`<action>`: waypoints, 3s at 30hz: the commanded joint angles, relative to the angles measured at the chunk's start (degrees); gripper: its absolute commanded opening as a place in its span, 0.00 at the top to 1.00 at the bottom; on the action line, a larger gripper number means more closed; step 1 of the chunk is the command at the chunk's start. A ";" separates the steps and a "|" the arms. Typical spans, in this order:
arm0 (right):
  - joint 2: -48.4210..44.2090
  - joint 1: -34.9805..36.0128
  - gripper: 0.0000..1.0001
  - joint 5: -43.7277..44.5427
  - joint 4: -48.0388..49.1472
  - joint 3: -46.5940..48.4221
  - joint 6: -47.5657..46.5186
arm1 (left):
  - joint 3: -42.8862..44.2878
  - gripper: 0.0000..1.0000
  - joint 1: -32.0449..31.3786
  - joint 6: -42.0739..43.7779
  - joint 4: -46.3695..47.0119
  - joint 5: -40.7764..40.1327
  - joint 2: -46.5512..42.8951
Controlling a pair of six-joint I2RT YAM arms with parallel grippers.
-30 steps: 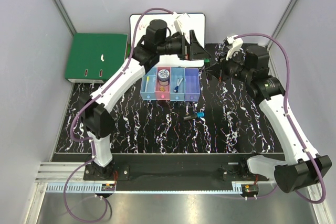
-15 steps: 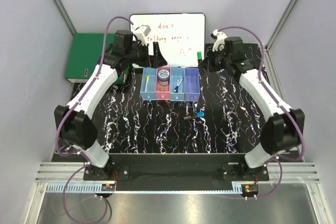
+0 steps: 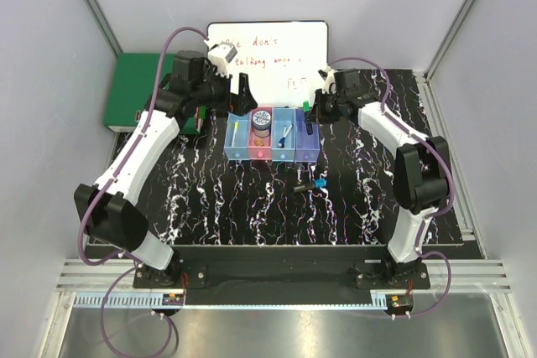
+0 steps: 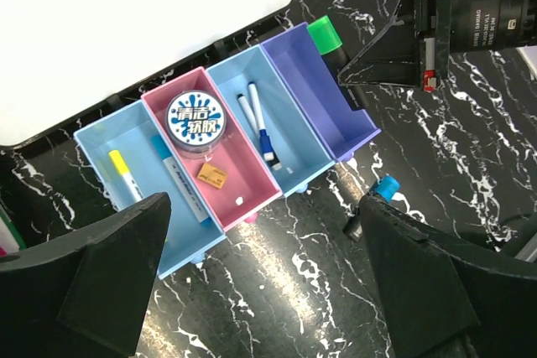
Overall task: Sort the stationery into containers
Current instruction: Place the pen in the storage box, then pick up the pen from the center of the board.
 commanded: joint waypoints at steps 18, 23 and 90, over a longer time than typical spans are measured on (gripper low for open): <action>3.94 1.18 0.89 1.88 3.92 -3.43 2.46 | 0.22 0.01 0.94 5.34 -4.66 -1.08 -4.99; 4.56 1.18 0.76 2.23 4.10 -2.90 1.76 | -0.31 0.01 0.94 5.34 -5.27 -1.34 -5.08; -40.53 -4.09 0.34 13.39 -17.35 3.52 -25.31 | 3.47 0.07 -36.06 33.21 -4.75 -18.65 29.37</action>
